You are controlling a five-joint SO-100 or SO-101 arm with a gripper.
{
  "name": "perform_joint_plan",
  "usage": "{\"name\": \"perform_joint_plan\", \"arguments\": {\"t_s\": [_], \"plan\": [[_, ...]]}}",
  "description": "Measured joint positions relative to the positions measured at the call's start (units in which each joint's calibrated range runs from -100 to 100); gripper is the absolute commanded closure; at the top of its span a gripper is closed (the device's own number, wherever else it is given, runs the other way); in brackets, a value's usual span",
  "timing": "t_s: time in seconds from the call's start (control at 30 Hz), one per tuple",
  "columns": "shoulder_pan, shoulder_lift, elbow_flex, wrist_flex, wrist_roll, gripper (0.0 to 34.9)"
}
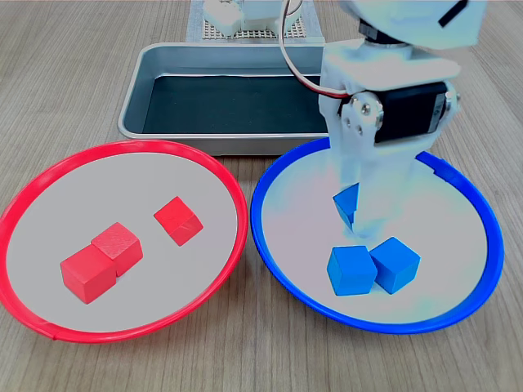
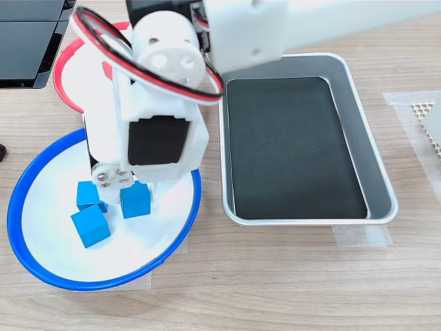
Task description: Relocate any blue block in the red dish to the blue dish, correcting any misplacements.
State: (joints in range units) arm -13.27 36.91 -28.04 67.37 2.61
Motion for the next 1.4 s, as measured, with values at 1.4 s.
{"name": "perform_joint_plan", "arguments": {"t_s": [1.4], "plan": [[9.91,-54.39,48.09,-25.29,3.52,34.6]]}}
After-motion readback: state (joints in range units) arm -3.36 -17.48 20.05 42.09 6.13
